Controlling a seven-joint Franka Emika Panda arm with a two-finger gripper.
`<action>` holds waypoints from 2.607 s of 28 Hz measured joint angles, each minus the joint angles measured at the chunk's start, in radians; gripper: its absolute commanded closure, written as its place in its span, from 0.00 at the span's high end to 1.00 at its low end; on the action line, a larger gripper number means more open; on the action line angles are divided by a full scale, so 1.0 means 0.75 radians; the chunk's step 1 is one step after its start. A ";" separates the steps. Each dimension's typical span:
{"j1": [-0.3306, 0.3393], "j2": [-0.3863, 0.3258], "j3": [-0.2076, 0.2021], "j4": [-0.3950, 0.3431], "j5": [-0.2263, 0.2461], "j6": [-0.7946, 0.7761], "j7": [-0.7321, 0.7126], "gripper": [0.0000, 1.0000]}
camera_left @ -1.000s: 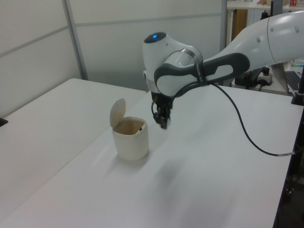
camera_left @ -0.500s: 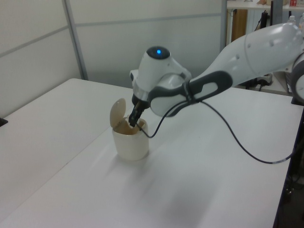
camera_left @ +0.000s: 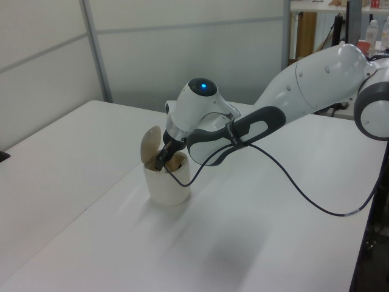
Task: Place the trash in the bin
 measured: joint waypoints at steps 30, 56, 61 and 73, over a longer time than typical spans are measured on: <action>-0.054 -0.517 -0.036 0.201 0.092 -1.458 -0.091 1.00; -0.055 -0.535 -0.036 0.200 0.102 -1.498 -0.103 1.00; -0.055 -0.535 -0.036 0.200 0.102 -1.498 -0.103 1.00; -0.055 -0.535 -0.036 0.200 0.102 -1.498 -0.103 1.00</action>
